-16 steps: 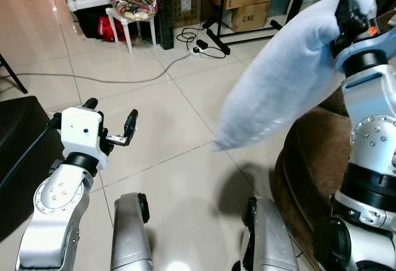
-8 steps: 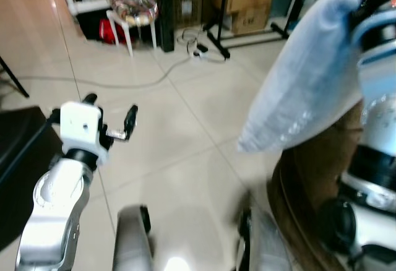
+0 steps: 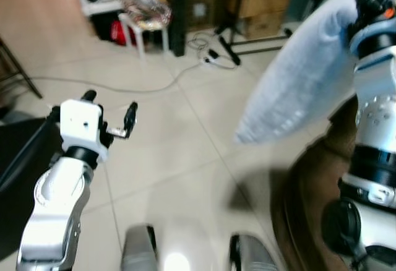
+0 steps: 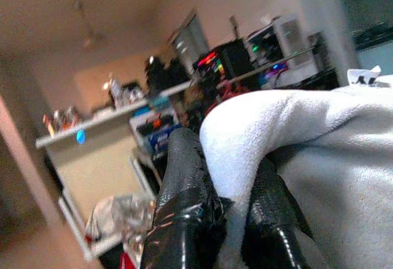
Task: Move the pillow to the sofa from floor
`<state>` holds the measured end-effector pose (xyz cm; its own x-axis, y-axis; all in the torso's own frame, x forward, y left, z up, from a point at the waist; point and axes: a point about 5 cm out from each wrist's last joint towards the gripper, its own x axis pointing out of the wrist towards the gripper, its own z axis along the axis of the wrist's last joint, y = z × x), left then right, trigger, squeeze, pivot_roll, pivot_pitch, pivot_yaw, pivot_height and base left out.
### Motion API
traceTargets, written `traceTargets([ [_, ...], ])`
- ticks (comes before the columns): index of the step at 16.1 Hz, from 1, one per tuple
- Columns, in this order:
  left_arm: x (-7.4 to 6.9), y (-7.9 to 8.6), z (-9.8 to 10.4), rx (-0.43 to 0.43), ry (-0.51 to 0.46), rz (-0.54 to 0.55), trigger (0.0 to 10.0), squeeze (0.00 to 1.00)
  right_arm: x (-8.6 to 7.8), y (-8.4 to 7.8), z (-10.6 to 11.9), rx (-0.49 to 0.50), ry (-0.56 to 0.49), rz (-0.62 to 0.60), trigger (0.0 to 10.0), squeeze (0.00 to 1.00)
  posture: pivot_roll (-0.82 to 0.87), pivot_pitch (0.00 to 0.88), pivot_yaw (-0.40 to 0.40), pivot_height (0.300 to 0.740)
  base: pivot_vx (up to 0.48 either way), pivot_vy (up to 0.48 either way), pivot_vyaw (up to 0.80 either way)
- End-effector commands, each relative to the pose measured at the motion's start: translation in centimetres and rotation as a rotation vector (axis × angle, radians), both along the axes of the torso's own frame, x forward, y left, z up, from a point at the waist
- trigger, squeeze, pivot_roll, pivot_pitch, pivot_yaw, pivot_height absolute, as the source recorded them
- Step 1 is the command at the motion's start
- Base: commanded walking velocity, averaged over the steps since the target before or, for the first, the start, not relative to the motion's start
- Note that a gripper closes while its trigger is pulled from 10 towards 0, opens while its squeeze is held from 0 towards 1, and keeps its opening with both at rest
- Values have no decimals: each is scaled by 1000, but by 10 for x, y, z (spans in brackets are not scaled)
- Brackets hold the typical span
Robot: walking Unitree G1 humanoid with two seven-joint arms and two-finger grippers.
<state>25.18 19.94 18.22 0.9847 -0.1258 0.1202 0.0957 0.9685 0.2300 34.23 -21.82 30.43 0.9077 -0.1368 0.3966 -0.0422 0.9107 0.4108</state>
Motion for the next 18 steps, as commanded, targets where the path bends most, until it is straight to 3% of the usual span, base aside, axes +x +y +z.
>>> traceTargets([
  [1,-1,0,-2,28,9,4,10000,506,-5,5,6,-61,-41,1,10000,0,9,0,-84,681,0,0,0],
  [5,-1,-2,-5,39,19,-3,10000,502,-4,20,-22,-36,40,10,10000,0,3,0,-80,711,0,0,0],
  [8,-1,-5,-8,49,28,-3,10000,498,-8,32,-41,-77,101,32,10000,0,2,0,-82,740,0,0,0],
  [14,-5,-5,-21,100,76,-5,10000,455,-20,36,-84,-115,230,23,10000,0,-1,0,-81,740,0,0,0],
  [18,-7,-7,-30,119,116,11,10000,404,-35,47,-126,-129,365,69,10000,0,-8,0,-81,740,0,0,0],
])
